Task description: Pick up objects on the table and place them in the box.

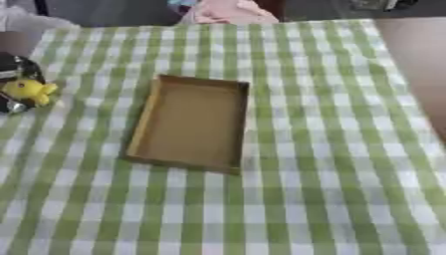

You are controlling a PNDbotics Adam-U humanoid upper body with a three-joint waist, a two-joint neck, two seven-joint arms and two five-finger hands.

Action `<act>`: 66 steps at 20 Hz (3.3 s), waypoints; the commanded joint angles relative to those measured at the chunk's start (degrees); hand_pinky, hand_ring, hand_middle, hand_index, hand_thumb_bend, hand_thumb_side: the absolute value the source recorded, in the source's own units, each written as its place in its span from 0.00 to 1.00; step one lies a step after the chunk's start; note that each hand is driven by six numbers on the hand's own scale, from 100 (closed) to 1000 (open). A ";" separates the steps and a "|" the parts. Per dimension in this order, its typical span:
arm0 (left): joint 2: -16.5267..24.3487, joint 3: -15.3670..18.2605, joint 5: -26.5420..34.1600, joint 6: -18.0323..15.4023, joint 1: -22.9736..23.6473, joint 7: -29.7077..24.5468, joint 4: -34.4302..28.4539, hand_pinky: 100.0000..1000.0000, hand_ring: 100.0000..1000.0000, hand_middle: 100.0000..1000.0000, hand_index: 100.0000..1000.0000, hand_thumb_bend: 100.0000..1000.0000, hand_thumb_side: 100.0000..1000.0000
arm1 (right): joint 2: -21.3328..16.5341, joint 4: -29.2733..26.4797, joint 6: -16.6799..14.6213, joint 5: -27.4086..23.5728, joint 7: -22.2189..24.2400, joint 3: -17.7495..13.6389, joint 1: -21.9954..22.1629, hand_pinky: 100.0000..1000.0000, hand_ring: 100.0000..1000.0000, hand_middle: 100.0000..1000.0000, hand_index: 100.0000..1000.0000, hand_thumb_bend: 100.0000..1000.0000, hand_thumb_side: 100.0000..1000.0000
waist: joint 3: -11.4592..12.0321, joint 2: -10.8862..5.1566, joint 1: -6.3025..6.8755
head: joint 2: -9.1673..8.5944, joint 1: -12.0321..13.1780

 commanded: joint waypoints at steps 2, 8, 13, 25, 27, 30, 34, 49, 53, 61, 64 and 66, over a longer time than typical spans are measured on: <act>0.42 0.13 0.72 0.27 -0.49 0.99 -0.08 0.31 0.53 0.61 0.65 0.36 0.00 | -0.97 -1.10 0.01 -0.41 0.10 -0.26 -0.22 0.78 0.67 0.54 0.84 0.00 0.69 | -0.17 -0.80 -0.09 | -0.43 -0.11; 1.32 1.21 3.86 -1.53 -0.48 -0.16 -2.76 0.33 0.54 0.63 0.67 0.31 0.00 | -1.06 -1.10 0.01 -0.38 0.04 -0.37 0.00 0.78 0.67 0.54 0.84 0.00 0.69 | -0.07 -0.97 -0.01 | -0.33 -0.56; 2.22 2.57 7.72 -3.10 -1.16 -3.54 -6.82 0.33 0.54 0.63 0.67 0.28 0.00 | -1.21 -1.10 0.02 -0.37 0.00 -0.40 0.15 0.78 0.67 0.54 0.84 0.00 0.69 | 0.17 -1.32 0.06 | -0.37 -0.83; 2.79 3.45 15.53 -4.66 -1.58 -9.38 -14.62 0.28 0.52 0.61 0.64 0.24 0.00 | -1.38 -1.10 0.09 -0.42 -0.06 -0.49 0.40 0.78 0.67 0.54 0.84 0.00 0.69 | 0.32 -1.77 0.19 | -0.50 -1.33; 2.43 3.29 17.38 -5.53 -1.79 -10.05 -16.46 0.27 0.51 0.60 0.64 0.23 0.00 | -1.39 -1.10 0.08 -0.45 -0.04 -0.47 0.40 0.78 0.67 0.54 0.84 0.00 0.69 | 0.31 -1.82 0.17 | -0.61 -1.42; 1.88 2.52 20.11 -7.08 -2.16 -11.27 -19.03 0.27 0.50 0.60 0.64 0.24 0.00 | -1.47 -1.10 0.05 -0.54 -0.04 -0.44 0.37 0.78 0.67 0.54 0.84 0.00 0.68 | 0.31 -1.92 0.17 | -0.72 -1.55; 0.85 0.94 22.91 -8.84 -2.72 -12.31 -21.67 0.25 0.49 0.59 0.63 0.27 0.00 | -1.61 -1.10 0.00 -0.68 -0.02 -0.40 0.33 0.78 0.67 0.54 0.84 0.00 0.68 | 0.16 -2.04 0.22 | -0.87 -1.57; -11.70 -6.14 39.84 -10.27 -2.32 -20.61 -34.15 0.21 0.44 0.55 0.61 0.14 0.00 | -1.56 -1.10 0.07 -1.14 0.12 -0.33 -0.29 0.78 0.68 0.54 0.84 0.00 0.68 | -1.00 -2.02 0.22 | -1.15 -2.34; -16.10 -9.10 42.47 -10.27 -1.62 -23.02 -38.32 0.21 0.45 0.55 0.61 0.15 0.00 | -1.56 -1.10 0.07 -1.17 -0.05 -0.43 -0.51 0.78 0.68 0.54 0.84 0.00 0.68 | -1.32 -1.99 0.30 | -1.16 -2.32; -22.35 -11.20 40.18 -10.27 0.27 -26.08 -39.42 0.21 0.45 0.55 0.61 0.13 0.00 | -1.42 -1.10 0.35 -1.05 -0.24 -0.66 -0.59 0.78 0.68 0.54 0.84 0.00 0.68 | -1.55 -2.01 0.58 | -0.92 -1.76; -24.28 -10.70 37.93 -10.27 1.39 -26.88 -38.79 0.21 0.45 0.55 0.60 0.12 0.00 | -1.28 -1.10 0.39 -1.04 -0.19 -0.66 -0.62 0.78 0.68 0.54 0.84 0.00 0.68 | -1.63 -1.92 0.54 | -0.93 -1.73; -25.38 -10.50 36.69 -10.27 2.12 -27.32 -38.37 0.21 0.45 0.55 0.61 0.11 0.00 | -1.16 -1.10 0.45 -1.04 -0.13 -0.67 -0.65 0.78 0.68 0.54 0.84 0.00 0.68 | -1.68 -1.84 0.54 | -0.95 -1.75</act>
